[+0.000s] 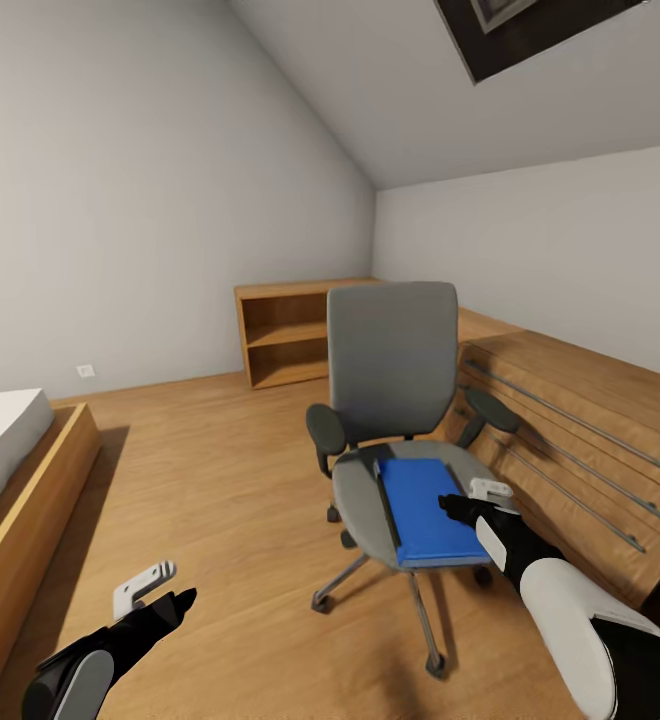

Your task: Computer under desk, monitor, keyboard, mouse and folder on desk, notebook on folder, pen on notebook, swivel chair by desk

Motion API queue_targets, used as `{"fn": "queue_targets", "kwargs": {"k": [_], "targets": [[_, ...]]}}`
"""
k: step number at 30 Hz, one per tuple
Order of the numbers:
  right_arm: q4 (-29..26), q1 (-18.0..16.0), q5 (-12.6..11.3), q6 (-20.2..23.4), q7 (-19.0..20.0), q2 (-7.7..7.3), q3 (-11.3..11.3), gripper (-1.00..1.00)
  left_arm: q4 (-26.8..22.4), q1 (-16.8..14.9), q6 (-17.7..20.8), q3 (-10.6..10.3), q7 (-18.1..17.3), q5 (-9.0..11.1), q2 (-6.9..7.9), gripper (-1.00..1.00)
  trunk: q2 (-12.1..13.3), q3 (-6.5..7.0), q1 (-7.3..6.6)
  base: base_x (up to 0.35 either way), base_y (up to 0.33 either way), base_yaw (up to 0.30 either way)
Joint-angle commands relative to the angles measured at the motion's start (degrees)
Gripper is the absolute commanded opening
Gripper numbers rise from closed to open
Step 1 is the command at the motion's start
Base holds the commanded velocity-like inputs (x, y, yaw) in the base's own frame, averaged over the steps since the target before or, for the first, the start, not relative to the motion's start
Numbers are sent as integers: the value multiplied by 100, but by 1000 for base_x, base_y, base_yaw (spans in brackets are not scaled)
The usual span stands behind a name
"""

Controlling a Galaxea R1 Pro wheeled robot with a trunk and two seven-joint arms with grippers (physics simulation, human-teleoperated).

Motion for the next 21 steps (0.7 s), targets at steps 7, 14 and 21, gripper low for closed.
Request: {"fn": "queue_targets", "kwargs": {"k": [7,14,21], "targets": [[132,2,15,33,-3,2,-9,100,-7,-4,16,0,51,60,1,100,-2,-7,-3,-138,0,0],[124,2,15,33,-3,2,-11,100,-7,-4,16,0,51,61,1,100,158,65,-90,-14,0,0],[124,2,15,33,-3,2,-9,100,-7,-4,16,0,51,61,1,100,439,191,-244,-1,0,0]]}}
